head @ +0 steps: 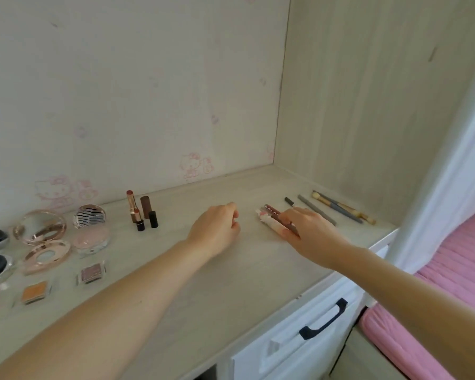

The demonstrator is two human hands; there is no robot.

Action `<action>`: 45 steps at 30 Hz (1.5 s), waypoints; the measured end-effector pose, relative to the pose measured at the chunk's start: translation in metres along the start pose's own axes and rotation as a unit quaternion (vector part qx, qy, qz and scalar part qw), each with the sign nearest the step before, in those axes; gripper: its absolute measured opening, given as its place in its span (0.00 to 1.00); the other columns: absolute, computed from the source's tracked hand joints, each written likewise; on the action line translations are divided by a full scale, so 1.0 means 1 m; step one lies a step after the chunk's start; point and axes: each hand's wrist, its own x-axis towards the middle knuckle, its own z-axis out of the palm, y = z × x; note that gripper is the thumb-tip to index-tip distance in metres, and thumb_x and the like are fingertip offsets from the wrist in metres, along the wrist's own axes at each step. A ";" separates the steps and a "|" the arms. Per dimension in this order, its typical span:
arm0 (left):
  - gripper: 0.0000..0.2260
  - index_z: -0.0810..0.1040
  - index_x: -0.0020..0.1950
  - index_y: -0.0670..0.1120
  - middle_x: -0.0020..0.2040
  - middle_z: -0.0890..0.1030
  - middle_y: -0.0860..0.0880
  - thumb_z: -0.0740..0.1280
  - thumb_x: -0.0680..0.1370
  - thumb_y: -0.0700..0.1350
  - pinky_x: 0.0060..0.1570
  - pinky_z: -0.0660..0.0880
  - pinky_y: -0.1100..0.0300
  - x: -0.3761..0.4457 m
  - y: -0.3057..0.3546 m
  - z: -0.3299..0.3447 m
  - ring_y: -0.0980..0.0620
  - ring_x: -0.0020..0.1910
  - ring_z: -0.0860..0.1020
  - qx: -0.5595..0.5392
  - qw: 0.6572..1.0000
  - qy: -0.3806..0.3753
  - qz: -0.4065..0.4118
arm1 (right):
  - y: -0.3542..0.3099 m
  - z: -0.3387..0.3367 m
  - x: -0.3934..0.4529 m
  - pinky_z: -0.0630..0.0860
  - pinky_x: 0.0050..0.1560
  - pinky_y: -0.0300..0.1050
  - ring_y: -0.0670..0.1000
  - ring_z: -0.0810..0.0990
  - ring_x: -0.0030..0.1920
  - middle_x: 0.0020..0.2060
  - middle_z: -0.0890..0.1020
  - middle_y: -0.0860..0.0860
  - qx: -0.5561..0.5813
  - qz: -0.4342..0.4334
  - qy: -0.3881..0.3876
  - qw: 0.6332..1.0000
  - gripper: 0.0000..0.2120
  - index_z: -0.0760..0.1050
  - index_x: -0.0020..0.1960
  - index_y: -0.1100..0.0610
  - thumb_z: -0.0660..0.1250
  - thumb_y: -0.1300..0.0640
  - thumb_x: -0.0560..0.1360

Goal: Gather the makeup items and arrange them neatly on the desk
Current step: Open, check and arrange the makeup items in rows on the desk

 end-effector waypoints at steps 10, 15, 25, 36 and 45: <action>0.20 0.66 0.70 0.44 0.67 0.73 0.45 0.62 0.77 0.43 0.63 0.69 0.53 0.034 0.022 0.032 0.44 0.66 0.70 -0.022 0.997 -0.076 0.002 | 0.007 0.000 0.004 0.75 0.51 0.49 0.54 0.75 0.51 0.50 0.76 0.53 -0.020 -0.014 -0.024 0.999 0.14 0.73 0.63 0.52 0.57 0.49 0.81; 0.24 0.62 0.73 0.44 0.68 0.72 0.42 0.62 0.77 0.45 0.65 0.67 0.54 0.042 0.020 0.040 0.43 0.68 0.69 -0.042 0.992 -0.112 -0.028 | 0.006 0.013 0.013 0.74 0.44 0.52 0.55 0.73 0.42 0.38 0.72 0.50 0.013 -0.015 0.015 1.000 0.04 0.71 0.46 0.50 0.61 0.52 0.79; 0.25 0.60 0.74 0.46 0.66 0.74 0.46 0.61 0.78 0.43 0.63 0.67 0.58 0.046 0.026 0.038 0.46 0.65 0.72 -0.176 0.973 -0.114 -0.102 | -0.003 0.024 0.036 0.76 0.45 0.48 0.57 0.75 0.46 0.42 0.67 0.52 -0.059 0.055 -0.046 0.996 0.10 0.76 0.57 0.56 0.61 0.55 0.79; 0.24 0.70 0.67 0.44 0.54 0.81 0.47 0.72 0.73 0.41 0.57 0.75 0.55 0.037 0.026 0.030 0.48 0.54 0.80 -0.412 0.882 -0.005 -0.226 | -0.017 0.022 0.031 0.70 0.34 0.45 0.55 0.75 0.39 0.41 0.75 0.54 0.029 0.130 0.010 0.991 0.22 0.75 0.43 0.60 0.56 0.41 0.79; 0.14 0.77 0.59 0.38 0.52 0.83 0.42 0.72 0.74 0.37 0.49 0.81 0.56 0.007 0.016 -0.006 0.48 0.44 0.82 -0.610 0.759 0.012 -0.228 | -0.052 0.017 0.029 0.73 0.40 0.40 0.47 0.80 0.43 0.39 0.82 0.47 0.415 0.229 0.070 0.878 0.12 0.78 0.50 0.53 0.73 0.50 0.70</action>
